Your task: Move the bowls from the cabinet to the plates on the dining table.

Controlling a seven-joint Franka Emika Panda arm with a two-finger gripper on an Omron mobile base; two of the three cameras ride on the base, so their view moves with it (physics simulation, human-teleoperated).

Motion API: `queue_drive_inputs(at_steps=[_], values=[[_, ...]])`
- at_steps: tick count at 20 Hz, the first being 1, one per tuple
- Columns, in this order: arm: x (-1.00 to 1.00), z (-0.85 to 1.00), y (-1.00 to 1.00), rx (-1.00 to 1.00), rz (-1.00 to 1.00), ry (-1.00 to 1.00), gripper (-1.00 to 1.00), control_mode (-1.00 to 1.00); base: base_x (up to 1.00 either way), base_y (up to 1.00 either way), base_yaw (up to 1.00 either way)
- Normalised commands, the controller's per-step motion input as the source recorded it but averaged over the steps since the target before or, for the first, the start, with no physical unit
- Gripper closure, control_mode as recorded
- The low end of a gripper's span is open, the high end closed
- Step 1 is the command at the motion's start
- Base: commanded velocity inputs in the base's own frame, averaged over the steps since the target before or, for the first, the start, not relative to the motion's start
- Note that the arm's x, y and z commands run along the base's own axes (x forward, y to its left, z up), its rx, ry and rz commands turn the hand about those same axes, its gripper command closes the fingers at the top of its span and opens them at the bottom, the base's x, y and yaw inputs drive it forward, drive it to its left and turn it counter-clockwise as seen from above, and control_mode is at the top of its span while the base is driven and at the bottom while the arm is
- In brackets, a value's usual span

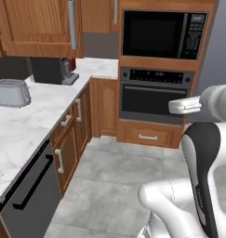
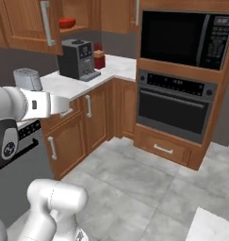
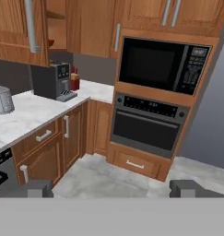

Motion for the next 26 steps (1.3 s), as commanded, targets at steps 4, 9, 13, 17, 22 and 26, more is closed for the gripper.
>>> queue_drive_inputs(at_steps=[4, 9, 13, 17, 22, 26], values=[[0.0, 0.0, 0.0, 0.0, 0.0, 0.0, -1.0, 1.0, 0.8, 0.02, 0.2], [0.0, 0.0, 0.0, 0.0, 0.0, 0.0, -1.0, 1.0, 0.73, 0.0, 0.23], [0.0, 0.0, 0.0, 0.0, 0.0, 0.0, -1.0, 1.0, 0.62, 0.0, 0.32], [0.0, 0.0, 0.0, 0.0, 0.0, 0.0, -1.0, 1.0, 0.47, 0.0, 0.39], [0.0, 0.0, 0.0, 0.0, 0.0, 0.0, -1.0, 1.0, 0.19, -0.07, 0.41], [0.0, 0.0, 0.0, 0.0, 0.0, 0.0, -1.0, 1.0, 0.05, -0.31, 0.32]])
